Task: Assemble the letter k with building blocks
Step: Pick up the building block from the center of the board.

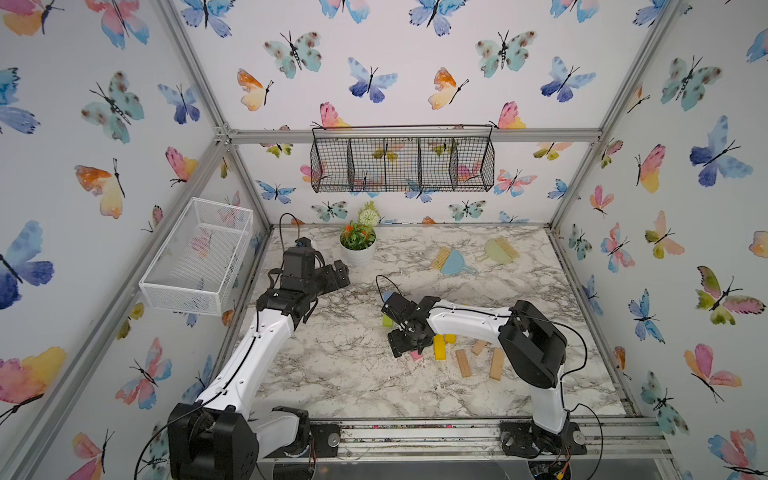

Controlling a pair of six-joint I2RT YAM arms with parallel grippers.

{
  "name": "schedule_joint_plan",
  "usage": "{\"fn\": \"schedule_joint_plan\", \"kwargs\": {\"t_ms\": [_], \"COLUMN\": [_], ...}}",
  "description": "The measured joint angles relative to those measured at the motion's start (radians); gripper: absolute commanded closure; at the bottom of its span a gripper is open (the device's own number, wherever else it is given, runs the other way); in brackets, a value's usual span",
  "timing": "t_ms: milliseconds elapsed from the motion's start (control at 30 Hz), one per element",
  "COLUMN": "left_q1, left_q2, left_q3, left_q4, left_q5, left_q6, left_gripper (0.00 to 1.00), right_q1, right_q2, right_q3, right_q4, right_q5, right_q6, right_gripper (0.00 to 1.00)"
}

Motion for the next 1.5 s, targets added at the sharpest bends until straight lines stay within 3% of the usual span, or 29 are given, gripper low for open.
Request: {"fn": "schedule_joint_plan", "kwargs": {"t_ms": [133,333,500,600,733,767,1100,1500], "left_q1": [0.000,0.000,0.000,0.000,0.000,0.000,0.000,0.048], "left_q2": [-0.005,-0.009,-0.010,-0.010,-0.010,-0.010,-0.010,-0.010], "left_q3": [-0.007,-0.012,-0.012,-0.012,-0.012,-0.012,-0.018,-0.019], "left_q4": [0.001,0.002,0.004,0.006,0.007,0.007,0.008,-0.001], "left_q5": [-0.002,-0.003,-0.003,-0.003,-0.003,-0.003,-0.010,-0.131], "left_q6": [0.000,0.000,-0.001,-0.003,-0.003,-0.003,-0.008,-0.053], "left_gripper": [0.02,0.02,0.02,0.02,0.02,0.02,0.02,0.01], "right_q1": [0.000,0.000,0.000,0.000,0.000,0.001,0.001,0.001], "right_q2": [0.000,0.000,0.002,0.004,0.006,0.007,0.019,0.240], "right_q3": [0.000,0.000,0.000,0.000,0.003,0.005,0.044,0.469], "right_q4": [-0.019,-0.049,-0.064,-0.067,-0.071,-0.072,-0.116,-0.285], "right_q5": [0.000,0.000,0.002,0.008,0.024,0.029,0.076,0.066], "right_q6": [0.007,0.015,0.027,0.034,0.053,0.059,0.211,0.343], "right_gripper": [0.37,0.58,0.65,0.74,0.97,0.99,0.99,0.99]}}
